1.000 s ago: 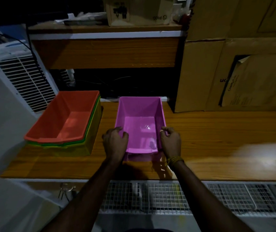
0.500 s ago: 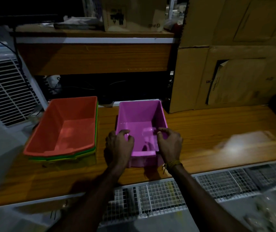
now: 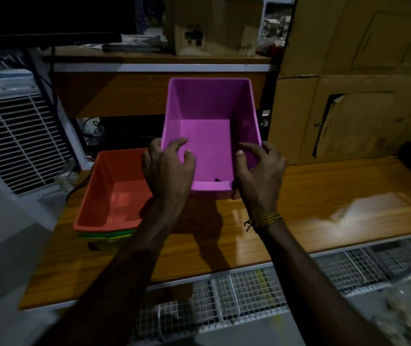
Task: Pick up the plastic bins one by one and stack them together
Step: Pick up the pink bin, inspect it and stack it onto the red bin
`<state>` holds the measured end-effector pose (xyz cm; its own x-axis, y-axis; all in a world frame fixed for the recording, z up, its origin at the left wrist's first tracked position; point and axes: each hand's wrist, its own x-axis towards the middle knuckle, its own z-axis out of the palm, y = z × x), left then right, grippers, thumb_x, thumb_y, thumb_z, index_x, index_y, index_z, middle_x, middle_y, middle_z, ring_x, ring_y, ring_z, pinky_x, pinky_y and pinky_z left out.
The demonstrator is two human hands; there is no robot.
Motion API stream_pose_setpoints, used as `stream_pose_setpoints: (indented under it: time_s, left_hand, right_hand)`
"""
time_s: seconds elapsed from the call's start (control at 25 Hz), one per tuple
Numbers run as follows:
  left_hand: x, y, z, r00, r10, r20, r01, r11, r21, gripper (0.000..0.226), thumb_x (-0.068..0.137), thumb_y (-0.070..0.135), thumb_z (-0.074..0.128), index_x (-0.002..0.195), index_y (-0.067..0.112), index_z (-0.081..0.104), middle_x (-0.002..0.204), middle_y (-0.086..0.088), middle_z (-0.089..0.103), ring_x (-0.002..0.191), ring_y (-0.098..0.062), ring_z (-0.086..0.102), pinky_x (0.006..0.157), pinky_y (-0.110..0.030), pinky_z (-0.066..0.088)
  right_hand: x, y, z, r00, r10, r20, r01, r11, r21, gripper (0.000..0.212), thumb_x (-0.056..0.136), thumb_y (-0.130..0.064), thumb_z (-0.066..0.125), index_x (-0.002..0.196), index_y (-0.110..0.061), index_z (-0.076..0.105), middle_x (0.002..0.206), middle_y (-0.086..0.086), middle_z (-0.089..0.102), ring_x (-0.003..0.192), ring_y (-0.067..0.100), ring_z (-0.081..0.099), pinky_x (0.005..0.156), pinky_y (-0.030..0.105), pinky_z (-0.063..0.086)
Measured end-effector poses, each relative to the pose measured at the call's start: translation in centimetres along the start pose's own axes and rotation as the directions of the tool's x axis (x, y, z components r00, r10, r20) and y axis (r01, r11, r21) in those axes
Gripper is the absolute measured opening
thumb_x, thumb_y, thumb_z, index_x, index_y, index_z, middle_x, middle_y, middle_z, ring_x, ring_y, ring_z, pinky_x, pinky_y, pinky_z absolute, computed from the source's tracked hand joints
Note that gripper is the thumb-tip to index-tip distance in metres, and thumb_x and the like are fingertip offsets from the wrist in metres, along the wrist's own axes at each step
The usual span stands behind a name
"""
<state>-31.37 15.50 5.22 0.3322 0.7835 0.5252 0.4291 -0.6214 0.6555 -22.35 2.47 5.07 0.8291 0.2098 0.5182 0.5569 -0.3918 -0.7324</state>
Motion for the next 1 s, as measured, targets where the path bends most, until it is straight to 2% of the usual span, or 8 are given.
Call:
stream_pose_setpoints:
  time_s: [0.2, 0.28, 0.4, 0.56, 0.8, 0.88, 1.0]
  left_hand:
    - [3.4, -1.9, -4.9, 0.993, -0.001, -0.119, -0.002, 1.0, -0.027, 0.035, 0.087, 0.032, 0.056, 0.119, 0.033, 0.068, 0.127, -0.01, 0.058, 0.119, -0.03, 0.051, 0.1, -0.039, 0.039]
    - [4.6, -3.5, -6.5, 0.988, -0.009, -0.152, 0.008, 1.0, -0.006, 0.036, 0.086, 0.033, 0.054, 0.119, 0.033, 0.068, 0.124, -0.007, 0.061, 0.118, -0.028, 0.053, 0.099, -0.036, 0.038]
    - [5.3, -6.4, -8.8, 0.982, -0.023, -0.189, 0.031, 0.999, 0.038, 0.038, 0.083, 0.036, 0.052, 0.116, 0.034, 0.069, 0.122, -0.006, 0.065, 0.114, -0.029, 0.057, 0.097, -0.038, 0.042]
    - [5.5, -9.4, -11.1, 0.971, -0.057, -0.233, 0.075, 0.995, 0.07, 0.034, 0.082, 0.034, 0.056, 0.112, 0.033, 0.071, 0.116, -0.007, 0.067, 0.108, -0.031, 0.058, 0.093, -0.038, 0.045]
    - [5.3, -13.9, -11.3, 0.973, -0.106, -0.204, 0.133, 0.984, 0.122, 0.036, 0.078, 0.04, 0.054, 0.108, 0.034, 0.072, 0.097, -0.006, 0.072, 0.09, -0.032, 0.065, 0.081, -0.041, 0.054]
    - [4.8, -15.1, -10.7, 0.977, -0.119, -0.177, 0.147, 0.977, 0.156, 0.038, 0.077, 0.041, 0.053, 0.109, 0.033, 0.072, 0.098, -0.006, 0.073, 0.09, -0.032, 0.065, 0.081, -0.042, 0.054]
    - [4.2, -16.6, -9.5, 0.978, -0.174, -0.119, 0.194, 0.963, 0.188, 0.04, 0.077, 0.042, 0.052, 0.11, 0.031, 0.072, 0.109, -0.009, 0.072, 0.099, -0.035, 0.065, 0.085, -0.043, 0.054]
  right_hand:
    - [0.0, -5.8, 1.5, 1.0, -0.018, 0.015, 0.015, 0.989, 0.147, 0.026, 0.092, -0.032, 0.059, 0.114, -0.024, 0.071, 0.134, 0.011, 0.052, 0.128, 0.026, 0.041, 0.097, 0.029, 0.035]
    - [-0.4, -7.5, 2.9, 0.998, -0.031, 0.051, 0.02, 0.98, 0.196, 0.025, 0.092, -0.031, 0.06, 0.113, -0.024, 0.072, 0.133, 0.011, 0.053, 0.127, 0.026, 0.042, 0.1, 0.031, 0.037]
    - [-1.8, -9.2, 5.4, 0.993, -0.064, 0.1, 0.035, 0.963, 0.269, 0.024, 0.089, -0.029, 0.06, 0.11, -0.025, 0.073, 0.128, 0.012, 0.055, 0.124, 0.028, 0.044, 0.103, 0.044, 0.042]
    - [-4.0, -10.8, 7.8, 0.981, -0.075, 0.179, 0.015, 0.95, 0.311, 0.022, 0.088, -0.025, 0.062, 0.108, -0.028, 0.073, 0.129, 0.012, 0.053, 0.124, 0.028, 0.042, 0.102, 0.039, 0.04]
    - [-5.7, -11.0, 10.5, 0.95, -0.057, 0.307, -0.031, 0.961, 0.276, 0.023, 0.087, -0.024, 0.061, 0.106, -0.028, 0.073, 0.129, 0.015, 0.052, 0.128, 0.031, 0.04, 0.103, 0.034, 0.032]
    - [-6.1, -10.2, 11.7, 0.94, -0.048, 0.338, -0.044, 0.965, 0.259, 0.024, 0.086, -0.023, 0.061, 0.105, -0.029, 0.074, 0.124, 0.016, 0.057, 0.126, 0.032, 0.043, 0.102, 0.034, 0.031]
    - [-6.9, -8.6, 13.6, 0.918, -0.012, 0.397, -0.072, 0.978, 0.197, 0.025, 0.084, -0.025, 0.059, 0.104, -0.03, 0.074, 0.123, 0.015, 0.06, 0.126, 0.033, 0.044, 0.095, 0.027, 0.026]
